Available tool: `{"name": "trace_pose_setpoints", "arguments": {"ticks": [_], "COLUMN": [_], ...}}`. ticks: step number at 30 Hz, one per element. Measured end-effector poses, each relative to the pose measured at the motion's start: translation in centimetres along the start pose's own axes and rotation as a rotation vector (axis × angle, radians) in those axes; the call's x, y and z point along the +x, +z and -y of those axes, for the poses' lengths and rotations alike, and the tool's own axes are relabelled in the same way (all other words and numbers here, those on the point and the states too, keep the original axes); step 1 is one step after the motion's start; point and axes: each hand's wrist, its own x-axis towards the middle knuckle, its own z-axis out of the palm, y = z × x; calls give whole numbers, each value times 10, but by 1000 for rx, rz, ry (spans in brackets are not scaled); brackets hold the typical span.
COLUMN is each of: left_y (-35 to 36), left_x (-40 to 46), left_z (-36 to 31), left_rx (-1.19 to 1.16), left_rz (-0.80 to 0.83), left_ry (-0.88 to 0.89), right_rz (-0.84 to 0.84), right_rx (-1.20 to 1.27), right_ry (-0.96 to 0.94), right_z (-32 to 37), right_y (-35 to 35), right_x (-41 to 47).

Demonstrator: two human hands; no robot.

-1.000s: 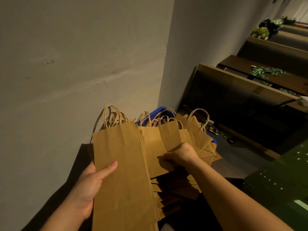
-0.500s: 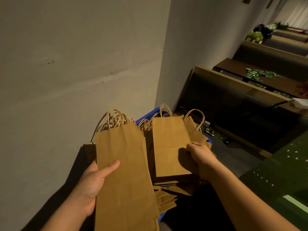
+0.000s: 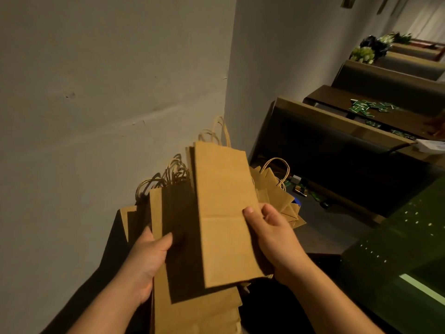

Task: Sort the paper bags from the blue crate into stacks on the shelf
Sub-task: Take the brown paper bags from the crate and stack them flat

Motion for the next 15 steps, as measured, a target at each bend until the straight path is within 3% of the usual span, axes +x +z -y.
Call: {"name": "trace_pose_setpoints", "arguments": {"ticks": [5, 9, 15], "left_y": [13, 18, 20], "left_x": [-3, -12, -17], "left_z": [-4, -10, -6], "left_rx": [-33, -79, -18], "left_rz": [-87, -88, -51], "left_ry": [4, -3, 51], "right_rz": [-105, -49, 40], "right_rx": [-357, -555, -626], "right_ry": [-103, -125, -197], "right_z": [-16, -22, -29], "right_y": [19, 23, 30], "right_x": [-7, -10, -12]}}
